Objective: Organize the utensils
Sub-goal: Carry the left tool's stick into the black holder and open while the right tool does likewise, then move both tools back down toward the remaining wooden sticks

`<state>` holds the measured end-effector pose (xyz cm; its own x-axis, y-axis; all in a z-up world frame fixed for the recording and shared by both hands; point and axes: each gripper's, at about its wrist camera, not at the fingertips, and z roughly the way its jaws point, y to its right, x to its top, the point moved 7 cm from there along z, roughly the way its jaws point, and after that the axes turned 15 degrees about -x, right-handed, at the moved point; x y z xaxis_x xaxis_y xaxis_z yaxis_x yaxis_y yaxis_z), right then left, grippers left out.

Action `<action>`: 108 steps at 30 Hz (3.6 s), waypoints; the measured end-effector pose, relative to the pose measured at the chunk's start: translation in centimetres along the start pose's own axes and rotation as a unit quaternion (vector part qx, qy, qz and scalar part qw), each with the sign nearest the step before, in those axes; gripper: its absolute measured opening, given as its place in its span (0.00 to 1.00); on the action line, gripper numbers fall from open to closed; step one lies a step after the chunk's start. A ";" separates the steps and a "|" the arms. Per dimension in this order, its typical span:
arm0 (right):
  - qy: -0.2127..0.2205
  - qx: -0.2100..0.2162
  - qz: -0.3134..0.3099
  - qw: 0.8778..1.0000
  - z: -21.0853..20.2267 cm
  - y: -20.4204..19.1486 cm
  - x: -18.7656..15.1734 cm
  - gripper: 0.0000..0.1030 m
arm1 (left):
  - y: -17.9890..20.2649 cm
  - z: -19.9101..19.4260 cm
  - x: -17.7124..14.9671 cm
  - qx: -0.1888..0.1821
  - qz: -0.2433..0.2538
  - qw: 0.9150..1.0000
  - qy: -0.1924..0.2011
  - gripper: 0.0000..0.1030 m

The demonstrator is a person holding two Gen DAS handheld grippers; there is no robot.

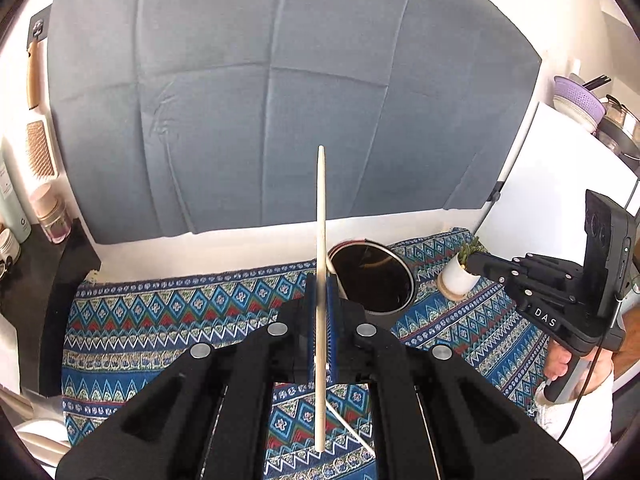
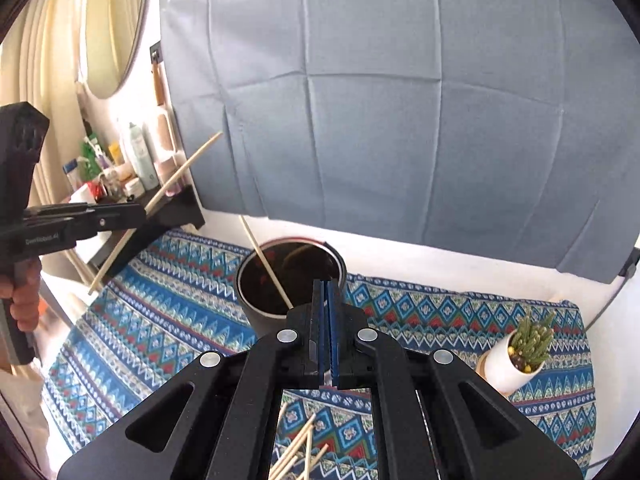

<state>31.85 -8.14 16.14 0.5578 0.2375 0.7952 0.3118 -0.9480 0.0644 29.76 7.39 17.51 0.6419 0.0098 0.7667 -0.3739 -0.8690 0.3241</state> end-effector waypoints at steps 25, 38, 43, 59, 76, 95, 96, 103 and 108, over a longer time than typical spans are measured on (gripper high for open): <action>0.194 0.075 0.117 0.971 6.7 1.7 2.3 0.04 | 2.0 10.1 1.9 -0.131 0.104 0.957 0.236 0.05; 0.146 0.015 0.142 0.979 8.3 4.0 -0.1 0.15 | 0.2 9.4 -1.5 -0.109 0.101 0.959 0.241 0.18; 0.161 -0.006 0.154 0.975 6.0 5.2 -0.2 0.48 | -0.4 6.8 -2.1 -0.083 0.082 0.960 0.255 0.61; 0.142 -0.037 0.125 0.981 -1.1 4.5 -2.0 0.85 | -1.6 0.8 -5.0 0.075 0.039 0.973 0.215 0.94; 0.120 -0.030 0.087 0.989 -4.9 2.6 -6.1 0.87 | -0.4 2.4 -11.0 0.080 0.003 0.990 0.117 0.94; 0.025 -0.019 0.042 0.999 -3.1 1.1 -14.4 0.88 | 0.3 6.8 -17.9 0.112 -0.024 0.993 0.002 0.94; 0.014 -0.015 0.039 0.999 -2.8 0.9 -14.9 0.88 | 0.3 7.1 -18.3 0.113 -0.029 0.993 -0.008 0.94; -0.056 -0.006 0.005 0.998 -0.8 -0.2 -19.2 0.88 | 0.5 9.1 -21.4 0.076 -0.063 0.993 -0.072 0.94; -0.098 -0.019 -0.016 0.995 0.4 -0.4 -21.5 0.88 | -0.4 9.9 -23.0 0.085 -0.096 0.987 -0.098 0.94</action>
<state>20.06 -12.81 -1.18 0.6885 0.3004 0.6601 0.3044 -0.9458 0.1130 21.76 2.61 -5.69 0.8128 0.1009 0.5738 -0.1256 -0.9314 0.3416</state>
